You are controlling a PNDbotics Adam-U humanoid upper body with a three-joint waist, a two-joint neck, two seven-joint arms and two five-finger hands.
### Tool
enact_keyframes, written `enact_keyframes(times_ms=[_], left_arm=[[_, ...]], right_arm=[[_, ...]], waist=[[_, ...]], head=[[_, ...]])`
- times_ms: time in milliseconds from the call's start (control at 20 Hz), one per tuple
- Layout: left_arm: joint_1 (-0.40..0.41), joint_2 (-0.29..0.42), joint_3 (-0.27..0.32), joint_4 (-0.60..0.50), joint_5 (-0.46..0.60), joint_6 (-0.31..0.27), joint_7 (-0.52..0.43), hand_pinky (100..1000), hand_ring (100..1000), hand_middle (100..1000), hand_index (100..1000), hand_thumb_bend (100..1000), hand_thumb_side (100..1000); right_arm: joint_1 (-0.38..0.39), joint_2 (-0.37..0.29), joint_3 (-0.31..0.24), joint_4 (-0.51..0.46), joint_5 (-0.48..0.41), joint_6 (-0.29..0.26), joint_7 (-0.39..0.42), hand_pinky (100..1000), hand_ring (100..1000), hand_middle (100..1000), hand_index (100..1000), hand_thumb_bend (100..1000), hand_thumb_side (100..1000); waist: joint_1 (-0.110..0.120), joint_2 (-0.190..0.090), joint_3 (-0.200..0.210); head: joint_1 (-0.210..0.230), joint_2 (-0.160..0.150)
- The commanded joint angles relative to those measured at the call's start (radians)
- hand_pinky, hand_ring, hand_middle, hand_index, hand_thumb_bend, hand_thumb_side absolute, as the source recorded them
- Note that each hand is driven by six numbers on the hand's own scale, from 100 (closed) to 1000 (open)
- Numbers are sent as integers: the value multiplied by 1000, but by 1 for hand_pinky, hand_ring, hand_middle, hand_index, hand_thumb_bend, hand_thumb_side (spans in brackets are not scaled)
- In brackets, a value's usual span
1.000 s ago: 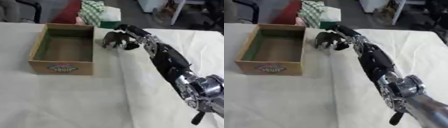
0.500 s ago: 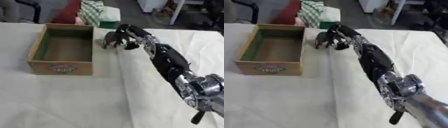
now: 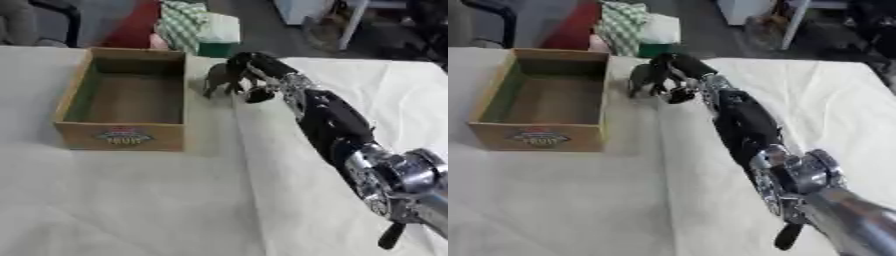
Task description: Pick up objects on the table and place them in the box.
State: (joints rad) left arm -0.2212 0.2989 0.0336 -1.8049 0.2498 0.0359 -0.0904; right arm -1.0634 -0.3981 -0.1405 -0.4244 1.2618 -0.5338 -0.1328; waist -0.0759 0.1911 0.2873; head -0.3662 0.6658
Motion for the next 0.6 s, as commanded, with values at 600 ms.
enact_keyframes(times_ms=[600], left_arm=[[-16,9,3,-21,-5,0,-3,684,714,590,569,100,843]], right_arm=[[-20,-21,9,-23,58,39,-90,984,938,886,940,100,262]], waist=[[4,-11,8]], head=[[-13,-16]])
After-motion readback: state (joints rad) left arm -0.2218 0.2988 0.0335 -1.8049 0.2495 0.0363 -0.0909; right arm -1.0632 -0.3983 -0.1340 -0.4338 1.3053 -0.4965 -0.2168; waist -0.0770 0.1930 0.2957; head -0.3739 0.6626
